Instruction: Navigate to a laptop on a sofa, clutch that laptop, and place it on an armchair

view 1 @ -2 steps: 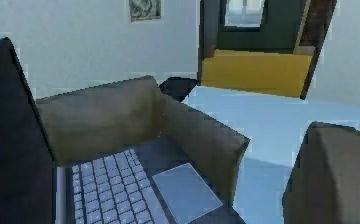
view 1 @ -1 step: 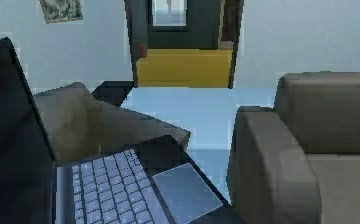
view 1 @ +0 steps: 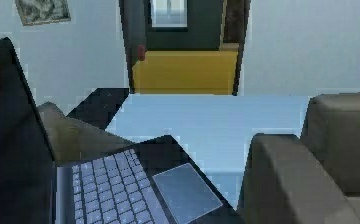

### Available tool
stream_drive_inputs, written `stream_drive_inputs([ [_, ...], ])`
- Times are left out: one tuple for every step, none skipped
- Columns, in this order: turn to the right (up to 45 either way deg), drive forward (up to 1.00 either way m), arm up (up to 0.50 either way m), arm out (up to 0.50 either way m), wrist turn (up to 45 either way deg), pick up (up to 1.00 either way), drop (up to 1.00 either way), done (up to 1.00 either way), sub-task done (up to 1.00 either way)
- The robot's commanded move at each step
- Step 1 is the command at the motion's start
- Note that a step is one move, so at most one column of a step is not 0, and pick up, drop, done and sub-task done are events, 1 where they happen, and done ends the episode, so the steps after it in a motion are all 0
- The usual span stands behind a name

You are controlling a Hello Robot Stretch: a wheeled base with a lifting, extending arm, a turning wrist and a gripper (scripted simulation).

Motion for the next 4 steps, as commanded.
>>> stream_drive_inputs([
  [45.0, 0.00, 0.00, 0.00, 0.0, 0.00, 0.00, 0.00, 0.00],
  [45.0, 0.00, 0.00, 0.00, 0.0, 0.00, 0.00, 0.00, 0.00],
  [45.0, 0.00, 0.00, 0.00, 0.0, 0.00, 0.00, 0.00, 0.00],
  [6.0, 0.00, 0.00, 0.00, 0.0, 0.00, 0.00, 0.00, 0.00],
])
